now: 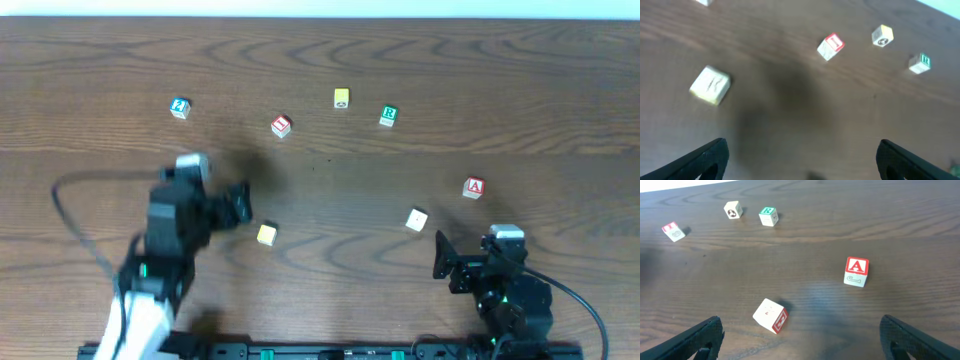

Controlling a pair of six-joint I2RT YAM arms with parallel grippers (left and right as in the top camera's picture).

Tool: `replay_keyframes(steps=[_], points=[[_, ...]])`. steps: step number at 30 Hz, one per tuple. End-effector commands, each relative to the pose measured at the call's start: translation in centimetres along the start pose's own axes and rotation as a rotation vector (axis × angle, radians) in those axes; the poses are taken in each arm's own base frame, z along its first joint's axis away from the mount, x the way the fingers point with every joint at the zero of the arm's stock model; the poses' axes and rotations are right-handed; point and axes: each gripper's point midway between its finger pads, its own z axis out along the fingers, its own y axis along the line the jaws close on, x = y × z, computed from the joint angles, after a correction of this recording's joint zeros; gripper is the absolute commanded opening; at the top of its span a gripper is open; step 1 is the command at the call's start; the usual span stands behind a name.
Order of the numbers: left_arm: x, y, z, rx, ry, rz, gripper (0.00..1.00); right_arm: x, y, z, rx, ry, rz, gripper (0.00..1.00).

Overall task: Spell out Ai2
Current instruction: 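Reach the left gripper forward to the red-bordered I block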

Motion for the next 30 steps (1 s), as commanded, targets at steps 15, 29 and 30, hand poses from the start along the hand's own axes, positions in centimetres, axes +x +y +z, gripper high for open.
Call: replay_keyframes(steps=[15, 29, 30], points=[[-8.3, -12.0, 13.8, 0.004, 0.267, 0.079, 0.96, -0.1, -0.2, 0.0, 0.006, -0.007, 0.015, 0.99], [-6.8, -14.6, 17.4, 0.074, 0.396, -0.063, 0.95, 0.0, -0.2, 0.0, 0.006, -0.005, 0.015, 0.99], [-6.9, -14.1, 17.5, 0.047, 0.386, -0.059, 0.95, 0.0, -0.2, 0.0, 0.006, -0.005, 0.015, 0.99]])
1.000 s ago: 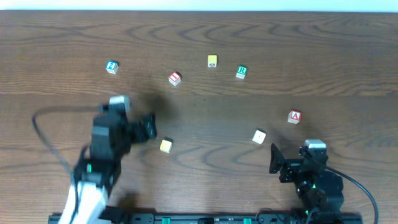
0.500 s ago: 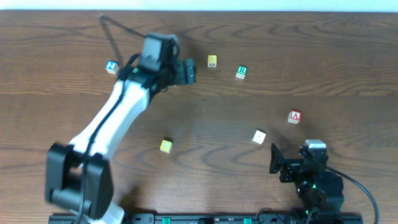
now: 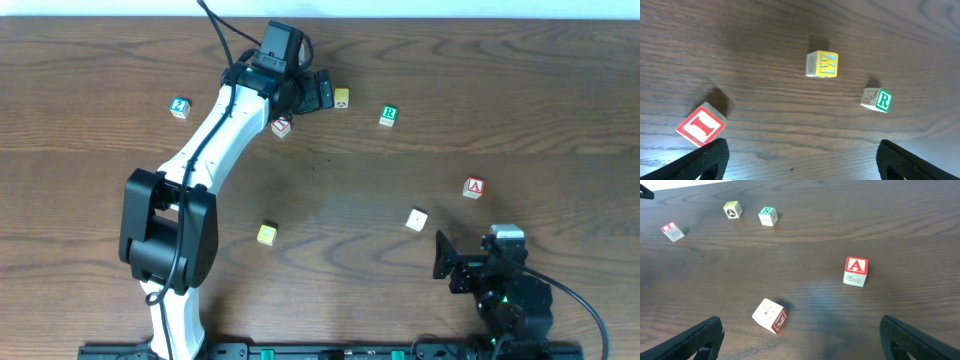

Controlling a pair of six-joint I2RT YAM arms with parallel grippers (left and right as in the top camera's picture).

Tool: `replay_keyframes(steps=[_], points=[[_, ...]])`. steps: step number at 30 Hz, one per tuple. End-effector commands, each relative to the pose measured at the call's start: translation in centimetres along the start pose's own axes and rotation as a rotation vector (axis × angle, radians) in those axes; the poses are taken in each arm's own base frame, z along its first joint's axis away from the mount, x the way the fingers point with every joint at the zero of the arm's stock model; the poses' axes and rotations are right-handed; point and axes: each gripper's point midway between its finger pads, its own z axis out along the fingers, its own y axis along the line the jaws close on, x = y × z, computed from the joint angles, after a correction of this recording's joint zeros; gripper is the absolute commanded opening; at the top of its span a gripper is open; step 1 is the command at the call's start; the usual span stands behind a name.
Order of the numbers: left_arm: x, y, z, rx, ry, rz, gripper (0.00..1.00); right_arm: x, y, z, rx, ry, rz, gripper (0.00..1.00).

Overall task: Spell out Ai2
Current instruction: 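Reach the left gripper forward to the red-bordered I block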

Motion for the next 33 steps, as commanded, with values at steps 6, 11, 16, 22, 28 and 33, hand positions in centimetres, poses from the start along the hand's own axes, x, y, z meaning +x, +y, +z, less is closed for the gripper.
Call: replay_keyframes(steps=[6, 11, 16, 22, 28, 33], points=[[0.7, 5.7, -1.2, -0.316, -0.063, -0.353, 0.96, 0.0, -0.1, 0.0, 0.004, -0.004, 0.014, 0.99], [0.8, 6.3, -1.3, -0.345, -0.078, -0.392, 0.95, 0.4, -0.2, 0.0, 0.007, 0.014, 0.015, 0.99], [1.0, 6.5, -1.0, -0.352, -0.07, -0.397, 0.96, 0.5, -0.2, 0.0, 0.008, 0.017, 0.015, 0.99], [2.1, 6.8, 1.7, -0.338, -0.016, -0.454, 0.96, 0.5, -0.2, 0.0, 0.008, 0.017, 0.015, 0.99], [3.4, 7.8, 4.7, -0.347, 0.036, -0.499, 0.96, 0.5, -0.2, 0.0, 0.008, 0.018, 0.015, 0.99], [3.7, 8.9, 5.8, -0.365, 0.045, -0.53, 0.97, 0.8, -0.2, 0.0, 0.01, 0.028, 0.016, 0.99]])
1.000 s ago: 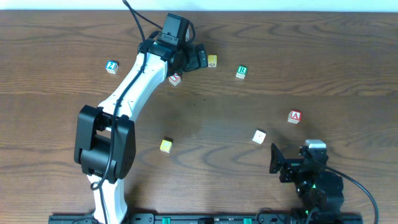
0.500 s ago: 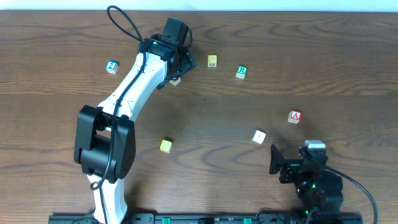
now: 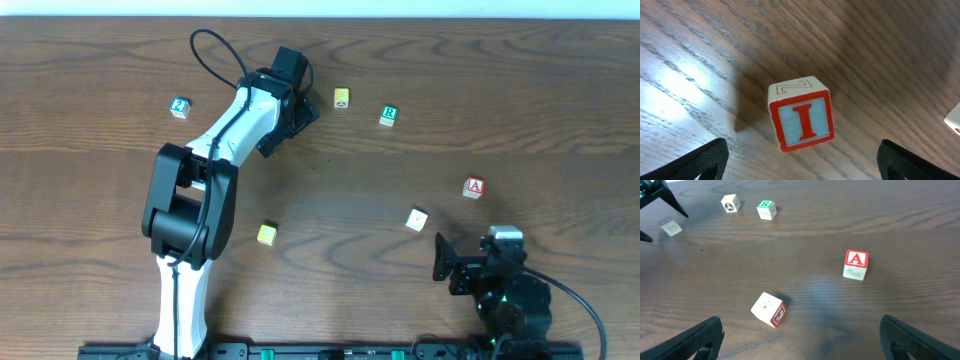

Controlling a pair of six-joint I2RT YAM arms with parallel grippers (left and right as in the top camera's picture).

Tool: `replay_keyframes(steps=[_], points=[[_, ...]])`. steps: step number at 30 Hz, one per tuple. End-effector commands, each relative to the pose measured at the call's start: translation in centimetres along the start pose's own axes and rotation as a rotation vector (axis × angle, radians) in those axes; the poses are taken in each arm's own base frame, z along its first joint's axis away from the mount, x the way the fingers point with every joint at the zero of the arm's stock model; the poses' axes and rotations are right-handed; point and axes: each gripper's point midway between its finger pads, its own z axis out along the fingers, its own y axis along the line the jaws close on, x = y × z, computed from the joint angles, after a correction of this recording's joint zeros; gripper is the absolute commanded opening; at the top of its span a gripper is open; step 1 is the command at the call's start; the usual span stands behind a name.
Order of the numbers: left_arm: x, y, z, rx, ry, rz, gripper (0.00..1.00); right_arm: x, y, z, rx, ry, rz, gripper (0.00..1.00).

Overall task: Spell out Ai2
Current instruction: 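Reach the left gripper forward to the red-bordered I block, then close the left gripper on the red I block and lift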

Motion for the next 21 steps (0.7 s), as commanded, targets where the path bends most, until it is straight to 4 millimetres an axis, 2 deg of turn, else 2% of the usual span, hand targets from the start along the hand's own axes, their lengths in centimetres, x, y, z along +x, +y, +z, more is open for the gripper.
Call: replay_keyframes(steps=[1, 2, 4, 11, 15, 21], points=[[-0.7, 0.0, 0.7, 0.001, -0.003, -0.04, 0.99, 0.1, -0.1, 0.0, 0.005, 0.001, 0.014, 0.99], [-0.8, 0.1, 1.0, 0.002, -0.001, -0.046, 1.0, 0.1, -0.1, 0.0, 0.005, 0.001, 0.014, 0.99], [-1.0, 0.1, 1.4, 0.004, -0.001, -0.063, 0.9, 0.1, -0.1, 0.0, 0.005, 0.002, 0.014, 0.99], [-2.3, 0.0, 1.7, 0.029, -0.022, -0.126, 0.77, 0.3, -0.2, 0.0, 0.006, 0.008, 0.015, 0.99], [-2.4, 0.1, 1.7, 0.028, -0.025, -0.131, 0.64, 0.3, -0.2, 0.0, 0.006, 0.008, 0.015, 0.99], [-2.3, 0.0, 1.7, 0.031, -0.019, -0.131, 0.6, 0.3, -0.2, 0.0, 0.006, 0.008, 0.015, 0.99]])
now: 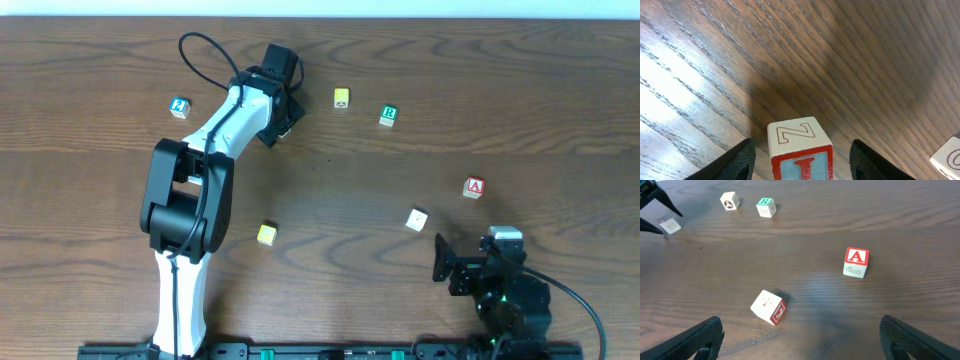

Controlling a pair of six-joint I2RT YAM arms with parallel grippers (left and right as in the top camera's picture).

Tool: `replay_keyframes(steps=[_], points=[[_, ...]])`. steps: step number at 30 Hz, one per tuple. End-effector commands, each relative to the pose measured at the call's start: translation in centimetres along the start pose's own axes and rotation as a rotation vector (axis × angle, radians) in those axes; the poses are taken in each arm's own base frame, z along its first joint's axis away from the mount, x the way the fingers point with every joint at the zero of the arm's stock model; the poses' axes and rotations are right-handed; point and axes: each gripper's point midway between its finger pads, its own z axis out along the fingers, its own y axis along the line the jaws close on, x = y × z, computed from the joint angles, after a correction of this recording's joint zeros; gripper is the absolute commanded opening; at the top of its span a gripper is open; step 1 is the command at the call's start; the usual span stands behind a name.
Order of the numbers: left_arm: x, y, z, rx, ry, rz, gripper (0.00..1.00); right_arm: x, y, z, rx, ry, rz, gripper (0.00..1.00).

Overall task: Spell out Ai2
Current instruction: 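Close the left gripper on the red I block and lift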

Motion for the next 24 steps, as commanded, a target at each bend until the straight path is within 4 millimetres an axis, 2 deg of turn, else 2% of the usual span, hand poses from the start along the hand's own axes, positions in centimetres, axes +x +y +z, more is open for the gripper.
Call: replay_keyframes(steps=[1, 11, 17, 21, 24], points=[[-0.1, 0.0, 0.5, -0.004, 0.009, -0.015, 0.59, 0.1, -0.1, 0.0, 0.005, 0.001, 0.014, 0.99], [0.3, 0.3, 0.5, -0.015, 0.025, -0.026, 0.38, 0.1, -0.1, 0.0, 0.005, 0.001, 0.014, 0.99], [0.4, 0.7, 0.5, -0.031, 0.03, -0.026, 0.36, 0.1, -0.1, 0.0, 0.005, 0.001, 0.014, 0.99], [0.8, 1.0, 0.4, -0.044, 0.048, -0.007, 0.23, 0.1, -0.1, 0.0, 0.005, 0.001, 0.014, 0.99], [1.3, 1.0, 0.0, -0.057, 0.064, 0.081, 0.12, 0.1, -0.1, 0.0, 0.005, 0.0, 0.014, 0.99]])
